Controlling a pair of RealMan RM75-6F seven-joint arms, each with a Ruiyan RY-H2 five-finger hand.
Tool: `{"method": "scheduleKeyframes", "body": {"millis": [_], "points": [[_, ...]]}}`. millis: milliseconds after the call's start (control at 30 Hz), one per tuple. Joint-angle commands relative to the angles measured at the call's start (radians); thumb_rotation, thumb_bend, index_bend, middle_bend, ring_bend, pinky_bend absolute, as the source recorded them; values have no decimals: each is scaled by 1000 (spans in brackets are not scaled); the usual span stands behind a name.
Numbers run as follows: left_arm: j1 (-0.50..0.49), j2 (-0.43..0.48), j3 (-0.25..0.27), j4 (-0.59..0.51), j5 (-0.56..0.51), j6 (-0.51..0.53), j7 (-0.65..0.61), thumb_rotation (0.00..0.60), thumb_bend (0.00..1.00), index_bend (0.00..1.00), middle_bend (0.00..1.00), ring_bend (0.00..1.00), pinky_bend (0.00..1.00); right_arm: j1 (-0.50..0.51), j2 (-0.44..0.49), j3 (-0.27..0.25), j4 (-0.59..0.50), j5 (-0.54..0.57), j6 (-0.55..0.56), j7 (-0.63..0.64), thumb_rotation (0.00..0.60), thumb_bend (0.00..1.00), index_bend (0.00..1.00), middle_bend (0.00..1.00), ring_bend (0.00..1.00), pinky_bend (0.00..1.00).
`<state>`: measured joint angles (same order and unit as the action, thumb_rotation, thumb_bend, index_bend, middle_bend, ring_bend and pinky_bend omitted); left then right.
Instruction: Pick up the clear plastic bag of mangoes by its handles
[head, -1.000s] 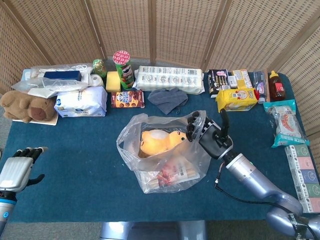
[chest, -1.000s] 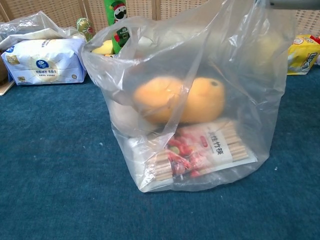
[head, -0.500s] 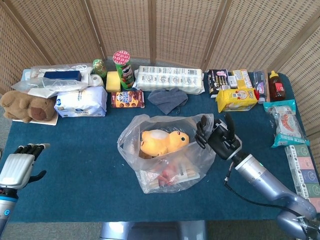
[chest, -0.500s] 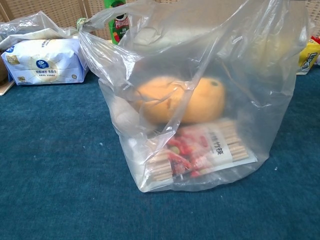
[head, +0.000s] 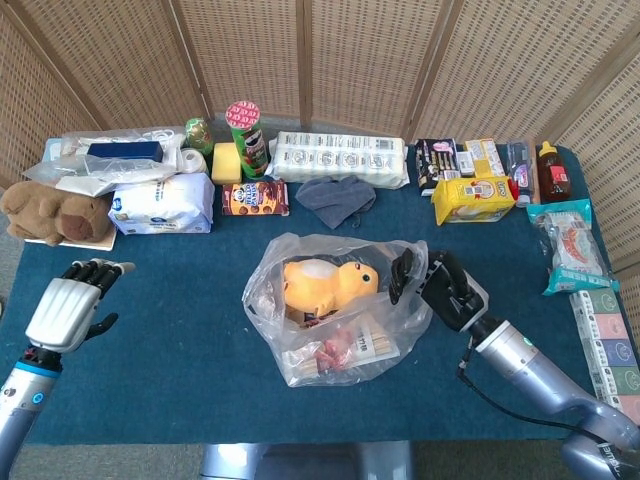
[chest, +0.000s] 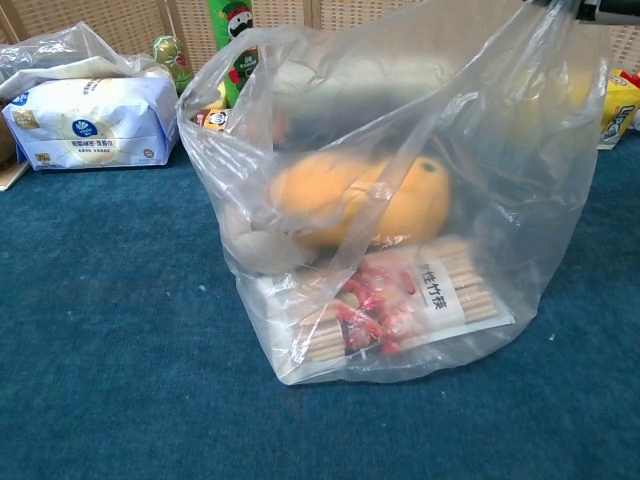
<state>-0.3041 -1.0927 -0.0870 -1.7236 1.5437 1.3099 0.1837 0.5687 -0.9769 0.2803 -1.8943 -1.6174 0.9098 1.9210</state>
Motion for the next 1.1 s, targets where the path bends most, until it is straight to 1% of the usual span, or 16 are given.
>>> {"method": "scheduleKeyframes", "body": {"millis": [33,133,233,400,667,900,1100], "points": [[-43,2,-22,-4,21,-32,-19,592,192,227,316,254,267,15,-6,-23,11,-21,17,-33,242,198,520,541,551,490],[-75,-1,-38,-2,36,-46,-33,591,193,227,316,254,267,25,-9,-40,26,-39,30,-91,243,198,497,510,510,430],[-105,-7,-51,-1,47,-60,-49,589,194,226,316,254,267,31,-16,-57,27,-43,41,-146,245,198,474,485,474,393],[-156,-9,-64,-5,66,-97,-67,591,194,227,316,254,267,47,-25,-92,45,-81,70,-158,245,198,409,419,390,310],[-216,-18,-69,-10,77,-143,-57,588,195,214,314,244,267,79,-28,-126,69,-88,103,-139,244,199,395,389,337,278],[-278,-58,-71,10,93,-189,-49,588,195,213,308,234,266,104,-29,-146,74,-76,114,-145,244,199,383,375,315,268],[-318,-105,-77,39,108,-196,-42,591,195,213,308,234,266,118,-31,-157,68,-58,119,-150,247,199,383,374,313,265]]}}
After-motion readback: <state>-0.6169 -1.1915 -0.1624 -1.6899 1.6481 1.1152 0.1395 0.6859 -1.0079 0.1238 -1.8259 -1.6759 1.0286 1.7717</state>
